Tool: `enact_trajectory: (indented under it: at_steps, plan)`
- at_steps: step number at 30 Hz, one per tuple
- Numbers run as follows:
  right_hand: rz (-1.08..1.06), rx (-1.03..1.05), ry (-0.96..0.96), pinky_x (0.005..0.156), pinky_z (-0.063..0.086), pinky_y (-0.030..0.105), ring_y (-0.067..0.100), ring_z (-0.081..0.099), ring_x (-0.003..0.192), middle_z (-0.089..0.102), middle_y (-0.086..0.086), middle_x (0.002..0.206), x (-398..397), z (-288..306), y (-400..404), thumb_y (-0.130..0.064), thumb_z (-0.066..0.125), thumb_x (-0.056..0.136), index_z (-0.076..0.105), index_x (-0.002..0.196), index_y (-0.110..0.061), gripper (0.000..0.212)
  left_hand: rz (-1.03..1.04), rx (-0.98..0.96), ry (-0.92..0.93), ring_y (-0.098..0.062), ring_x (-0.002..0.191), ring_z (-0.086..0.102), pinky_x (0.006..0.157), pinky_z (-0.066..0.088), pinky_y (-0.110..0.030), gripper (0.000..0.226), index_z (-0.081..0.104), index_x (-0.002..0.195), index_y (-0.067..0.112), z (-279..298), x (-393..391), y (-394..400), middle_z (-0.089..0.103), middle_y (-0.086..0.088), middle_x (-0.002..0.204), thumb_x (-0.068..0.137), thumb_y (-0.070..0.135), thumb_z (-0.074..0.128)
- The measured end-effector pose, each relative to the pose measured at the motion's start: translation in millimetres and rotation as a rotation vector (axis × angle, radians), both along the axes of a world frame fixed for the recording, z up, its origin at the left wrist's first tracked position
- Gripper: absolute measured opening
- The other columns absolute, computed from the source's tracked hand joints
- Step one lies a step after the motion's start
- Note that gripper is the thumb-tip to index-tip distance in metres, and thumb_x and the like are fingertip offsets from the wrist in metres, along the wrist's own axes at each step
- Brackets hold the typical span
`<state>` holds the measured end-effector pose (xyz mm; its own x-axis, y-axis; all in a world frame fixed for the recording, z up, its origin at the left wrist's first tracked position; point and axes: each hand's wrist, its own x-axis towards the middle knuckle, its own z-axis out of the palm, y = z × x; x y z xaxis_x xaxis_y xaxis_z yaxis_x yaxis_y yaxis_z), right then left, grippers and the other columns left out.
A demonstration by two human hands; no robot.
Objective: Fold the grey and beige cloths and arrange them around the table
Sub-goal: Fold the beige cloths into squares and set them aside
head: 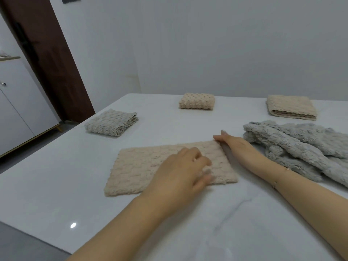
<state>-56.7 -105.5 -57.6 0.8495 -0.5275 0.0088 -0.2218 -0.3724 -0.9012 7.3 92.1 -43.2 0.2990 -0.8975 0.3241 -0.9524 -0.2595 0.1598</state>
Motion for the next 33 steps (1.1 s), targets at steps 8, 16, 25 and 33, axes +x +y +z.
enact_trajectory:
  at_steps: [8,16,25,33]
  plan:
    - [0.013,0.122,-0.063,0.084,0.033,0.009,0.006,0.052,0.118,0.059,-0.002,0.129,-2.2,-2.2,-3.9,-0.042,0.033,0.100,0.059,0.126,-0.012,0.047,-0.105,-0.097,-0.162,-0.018,0.071,0.048,0.053,0.035,-0.028,0.028,0.056,0.080,0.015,-22.9,-14.2,-40.3,0.051,0.002,0.080,0.091,0.040,0.046]
    - [0.126,0.293,-0.234,0.082,0.047,0.009,0.010,0.055,0.114,0.058,0.007,0.129,-4.5,-9.2,-14.9,0.004,0.040,0.085,0.060,0.120,-0.005,0.042,0.069,-0.356,0.245,-0.008,0.074,0.046,0.068,0.037,-0.023,0.020,0.053,0.086,0.019,-26.7,-18.5,-26.6,0.054,0.009,0.082,0.097,0.034,0.047]
    - [0.462,0.413,-0.174,0.097,0.045,0.022,0.016,0.056,0.119,0.061,0.012,0.126,-13.1,3.1,-34.1,0.004,0.056,0.068,0.059,0.121,0.001,0.054,0.039,-0.707,1.023,-0.007,0.049,0.034,0.047,0.030,-0.016,0.025,0.056,0.082,0.010,-3.4,-33.6,8.7,0.041,0.007,0.057,0.087,0.034,0.052]
    - [0.424,0.413,-0.168,0.101,0.046,0.032,0.028,0.061,0.110,0.059,0.028,0.123,-5.5,6.2,-10.7,-0.034,0.089,0.054,0.047,0.118,0.021,0.094,0.156,-0.902,1.327,-0.026,0.079,0.056,0.071,0.047,-0.036,0.011,0.060,0.098,0.028,-2.1,-25.5,41.1,0.063,-0.012,0.086,0.087,0.028,0.056]
